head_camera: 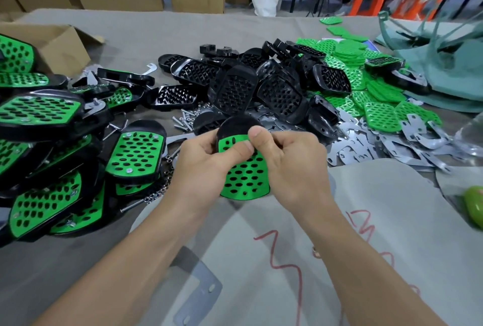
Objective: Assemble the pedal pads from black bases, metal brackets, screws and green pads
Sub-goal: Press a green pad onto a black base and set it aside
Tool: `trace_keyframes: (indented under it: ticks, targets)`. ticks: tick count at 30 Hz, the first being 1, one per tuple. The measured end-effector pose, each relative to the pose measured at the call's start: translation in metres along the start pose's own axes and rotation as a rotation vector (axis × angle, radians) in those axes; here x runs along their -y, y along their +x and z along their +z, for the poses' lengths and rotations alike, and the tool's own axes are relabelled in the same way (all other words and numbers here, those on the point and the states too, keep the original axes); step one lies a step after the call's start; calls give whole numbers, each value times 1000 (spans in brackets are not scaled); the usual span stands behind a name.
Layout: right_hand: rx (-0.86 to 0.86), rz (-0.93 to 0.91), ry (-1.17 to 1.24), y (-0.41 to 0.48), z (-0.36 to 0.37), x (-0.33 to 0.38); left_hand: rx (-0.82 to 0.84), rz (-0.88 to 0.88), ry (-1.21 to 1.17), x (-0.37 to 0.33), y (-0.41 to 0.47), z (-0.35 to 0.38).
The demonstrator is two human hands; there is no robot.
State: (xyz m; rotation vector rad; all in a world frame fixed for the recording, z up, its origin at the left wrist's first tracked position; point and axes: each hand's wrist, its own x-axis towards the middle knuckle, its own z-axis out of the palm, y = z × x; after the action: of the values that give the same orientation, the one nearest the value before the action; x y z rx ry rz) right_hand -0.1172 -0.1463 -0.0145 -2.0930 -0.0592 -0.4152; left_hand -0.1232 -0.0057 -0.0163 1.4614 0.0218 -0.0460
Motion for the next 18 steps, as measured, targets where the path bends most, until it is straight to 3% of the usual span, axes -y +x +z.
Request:
trace_keyframes:
  ticks: [3, 5, 9, 11, 15, 18]
  targets:
    - [-101, 79, 69, 1, 1, -4, -48, 122, 173, 3, -2, 5]
    - [-130, 158, 102, 5, 1, -8, -34, 103, 239, 5, -3, 3]
    - [111, 277, 402, 13, -1, -10, 4, -78, -48, 2, -4, -1]
    - [112, 283, 447, 16, -6, -11, -63, -99, -121, -3, 0, -2]
    - [-146, 228, 83, 26, -30, -25, -235, -81, -349, -16, 12, -16]
    - [-109, 222, -148, 28, -39, -34, -237, -47, -357, -17, 11, -22]
